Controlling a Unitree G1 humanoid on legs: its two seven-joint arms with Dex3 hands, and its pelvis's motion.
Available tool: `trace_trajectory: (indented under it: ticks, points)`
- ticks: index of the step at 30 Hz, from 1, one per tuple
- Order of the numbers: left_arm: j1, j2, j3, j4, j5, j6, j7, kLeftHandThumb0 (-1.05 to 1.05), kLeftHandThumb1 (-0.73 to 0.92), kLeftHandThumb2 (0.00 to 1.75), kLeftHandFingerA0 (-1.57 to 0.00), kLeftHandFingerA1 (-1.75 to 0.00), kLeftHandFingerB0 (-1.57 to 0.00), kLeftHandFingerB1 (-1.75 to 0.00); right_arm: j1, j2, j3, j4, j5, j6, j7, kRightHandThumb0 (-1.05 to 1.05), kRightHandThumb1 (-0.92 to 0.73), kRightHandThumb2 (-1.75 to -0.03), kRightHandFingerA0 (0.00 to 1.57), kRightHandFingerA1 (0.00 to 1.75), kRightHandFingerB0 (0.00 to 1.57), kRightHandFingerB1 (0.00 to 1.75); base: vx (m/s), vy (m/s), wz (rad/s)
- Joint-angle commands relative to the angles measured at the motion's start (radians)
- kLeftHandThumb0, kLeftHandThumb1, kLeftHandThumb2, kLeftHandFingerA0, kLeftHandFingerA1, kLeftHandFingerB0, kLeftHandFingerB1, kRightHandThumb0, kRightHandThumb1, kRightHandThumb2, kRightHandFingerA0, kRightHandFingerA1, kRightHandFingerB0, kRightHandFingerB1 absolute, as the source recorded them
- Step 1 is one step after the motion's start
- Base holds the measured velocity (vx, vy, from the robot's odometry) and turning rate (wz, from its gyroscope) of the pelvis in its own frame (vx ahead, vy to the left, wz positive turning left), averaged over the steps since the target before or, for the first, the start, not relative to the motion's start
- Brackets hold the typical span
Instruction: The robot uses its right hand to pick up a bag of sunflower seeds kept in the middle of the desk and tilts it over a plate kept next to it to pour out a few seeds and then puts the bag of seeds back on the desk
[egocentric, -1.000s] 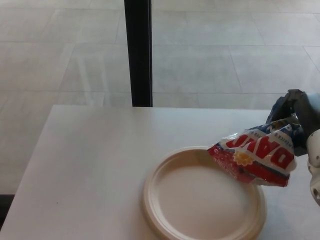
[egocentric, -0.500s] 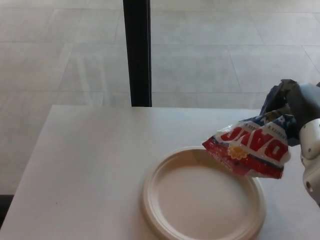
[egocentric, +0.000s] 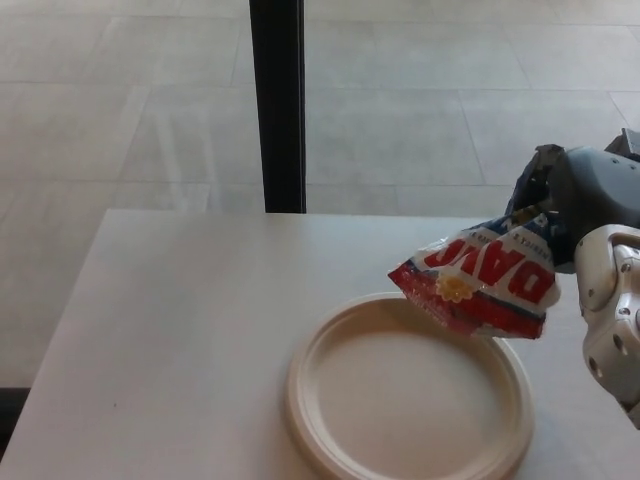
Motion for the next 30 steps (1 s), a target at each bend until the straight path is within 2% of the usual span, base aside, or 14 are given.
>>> trace_trajectory:
  ticks: [1,2,5,6,7,13,15,20,21,23,24,26,28,30]
  points:
    - [0.001,0.019,0.001,0.002,0.0,-0.006,-0.003,-0.68,0.75,0.98,-0.19,-0.67,-0.15,-0.57,-0.006,-0.023,0.014,-0.001,-0.059,-0.055,-0.057,-0.29,-0.55,-0.88,0.89,1.75,0.7,1.48,0.0,0.0,0.0]
    - [-0.003,0.021,-0.006,-0.002,0.008,-0.007,0.006,-0.35,0.61,1.19,-0.15,-0.61,-0.08,-0.56,-0.003,-0.028,0.012,-0.002,-0.058,-0.071,-0.066,-0.29,-0.53,-0.86,0.9,1.75,0.7,1.52,0.0,0.0,0.0]
    - [-0.006,0.019,0.012,0.003,-0.014,0.005,-0.013,-0.35,0.61,1.19,-0.15,-0.62,-0.08,-0.56,0.005,-0.036,0.018,0.015,-0.068,-0.116,-0.11,-0.29,-0.5,-0.87,0.9,1.75,0.69,1.57,0.0,0.0,0.0]
    - [-0.001,0.019,0.011,0.0,-0.011,-0.002,-0.012,-0.67,0.72,1.01,-0.18,-0.67,-0.14,-0.58,0.003,-0.039,0.028,0.02,-0.082,-0.113,-0.111,-0.3,-0.51,-0.88,0.91,1.75,0.68,1.59,0.0,0.0,0.0]
    - [0.004,0.021,0.006,-0.008,-0.005,-0.002,-0.008,-0.35,0.61,1.19,-0.15,-0.62,-0.09,-0.57,0.005,-0.049,0.042,0.025,-0.1,-0.123,-0.122,-0.33,-0.51,-0.88,0.92,1.75,0.66,1.64,0.0,0.0,0.0]
    - [-0.004,0.026,-0.003,-0.004,0.007,0.008,0.007,-0.34,0.65,1.21,-0.14,-0.61,-0.09,-0.56,0.008,-0.043,0.052,0.038,-0.12,-0.148,-0.18,-0.29,-0.47,-0.93,0.93,1.75,0.67,1.62,0.0,0.0,0.0]
    - [-0.005,0.028,-0.004,-0.014,0.006,0.017,0.01,-0.33,0.65,1.21,-0.14,-0.61,-0.09,-0.56,0.007,-0.05,0.071,0.03,-0.147,-0.138,-0.169,-0.3,-0.51,-0.87,0.92,1.75,0.64,1.65,0.0,0.0,0.0]
    - [-0.015,0.03,0.012,0.005,-0.011,0.038,0.002,-0.34,0.64,1.2,-0.14,-0.61,-0.08,-0.56,0.013,-0.05,0.076,0.014,-0.17,-0.152,-0.188,-0.31,-0.56,-0.83,0.92,1.75,0.68,1.56,0.0,0.0,0.0]
    - [-0.013,0.029,0.014,0.003,-0.011,0.036,0.0,-0.35,0.61,1.19,-0.17,-0.63,-0.09,-0.56,0.012,-0.049,0.076,0.014,-0.174,-0.153,-0.19,-0.29,-0.51,-0.84,0.92,1.75,0.7,1.49,0.0,0.0,0.0]
    - [-0.009,0.028,0.016,-0.001,-0.013,0.033,-0.003,-0.35,0.61,1.19,-0.17,-0.63,-0.09,-0.56,0.01,-0.046,0.075,0.015,-0.182,-0.156,-0.194,-0.29,-0.51,-0.84,0.92,1.75,0.7,1.49,0.0,0.0,0.0]
    - [-0.007,0.031,0.012,-0.005,-0.008,0.032,-0.001,-0.35,0.61,1.19,-0.15,-0.62,-0.08,-0.56,0.011,-0.041,0.079,0.005,-0.191,-0.14,-0.173,-0.29,-0.51,-0.82,0.9,1.75,0.65,1.59,0.0,0.0,0.0]
    - [-0.007,0.031,0.013,-0.006,-0.009,0.033,0.0,-0.35,0.61,1.19,-0.15,-0.62,-0.08,-0.56,0.012,-0.036,0.074,0.001,-0.188,-0.136,-0.168,-0.29,-0.51,-0.82,0.9,1.75,0.65,1.59,0.0,0.0,0.0]
    - [-0.007,0.034,0.002,-0.001,0.005,0.029,0.009,-0.35,0.62,1.19,-0.14,-0.61,-0.07,-0.55,0.009,-0.031,0.081,-0.005,-0.202,-0.135,-0.171,-0.29,-0.47,-0.92,0.91,1.75,0.7,1.54,0.0,0.0,0.0]
    - [-0.011,0.033,0.005,0.008,0.002,0.025,0.005,-0.36,0.61,1.18,-0.14,-0.61,-0.07,-0.55,0.009,-0.033,0.082,-0.007,-0.211,-0.14,-0.176,-0.29,-0.48,-0.88,0.92,1.75,0.69,1.56,0.0,0.0,0.0]
